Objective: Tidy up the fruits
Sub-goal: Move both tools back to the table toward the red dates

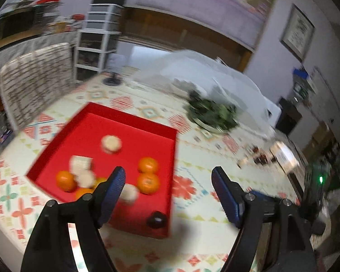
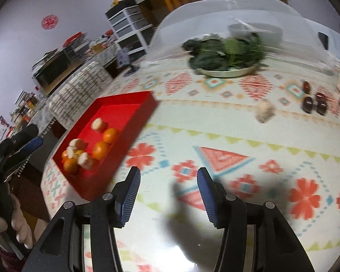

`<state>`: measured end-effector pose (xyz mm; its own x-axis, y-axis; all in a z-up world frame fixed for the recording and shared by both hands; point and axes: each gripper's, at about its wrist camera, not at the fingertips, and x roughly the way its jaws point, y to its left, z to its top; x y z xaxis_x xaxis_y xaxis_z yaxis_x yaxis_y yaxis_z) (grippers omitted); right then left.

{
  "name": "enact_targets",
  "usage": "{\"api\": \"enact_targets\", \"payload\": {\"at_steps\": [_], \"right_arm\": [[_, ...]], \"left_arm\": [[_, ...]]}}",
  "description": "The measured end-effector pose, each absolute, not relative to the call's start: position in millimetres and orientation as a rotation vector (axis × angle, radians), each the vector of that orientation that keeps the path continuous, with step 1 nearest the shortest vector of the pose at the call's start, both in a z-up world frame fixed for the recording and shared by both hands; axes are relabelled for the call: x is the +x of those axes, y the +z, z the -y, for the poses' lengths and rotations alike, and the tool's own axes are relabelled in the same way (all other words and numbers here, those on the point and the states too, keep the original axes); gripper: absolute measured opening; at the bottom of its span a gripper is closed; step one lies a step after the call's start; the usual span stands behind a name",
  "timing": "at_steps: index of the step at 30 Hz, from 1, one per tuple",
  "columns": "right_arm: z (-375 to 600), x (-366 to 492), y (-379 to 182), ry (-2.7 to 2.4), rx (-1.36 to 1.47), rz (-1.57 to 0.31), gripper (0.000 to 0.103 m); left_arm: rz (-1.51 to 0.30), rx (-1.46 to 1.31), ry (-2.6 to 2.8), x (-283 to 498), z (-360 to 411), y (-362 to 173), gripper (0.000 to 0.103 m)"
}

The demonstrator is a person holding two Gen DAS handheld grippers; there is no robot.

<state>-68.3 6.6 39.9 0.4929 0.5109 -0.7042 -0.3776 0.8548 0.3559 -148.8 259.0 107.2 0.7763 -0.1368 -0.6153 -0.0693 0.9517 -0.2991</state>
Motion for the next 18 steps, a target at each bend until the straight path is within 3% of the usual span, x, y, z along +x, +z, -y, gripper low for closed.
{"api": "enact_targets", "payload": {"at_steps": [12, 18], "right_arm": [[156, -9, 46, 0.219, 0.268, -0.866, 0.056], [187, 51, 51, 0.137, 0.266, -0.868, 0.056]], "left_arm": [[-0.81, -0.228, -0.193, -111, -168, 70, 0.078], [-0.849, -0.187, -0.232, -97, -140, 58, 0.078]]}}
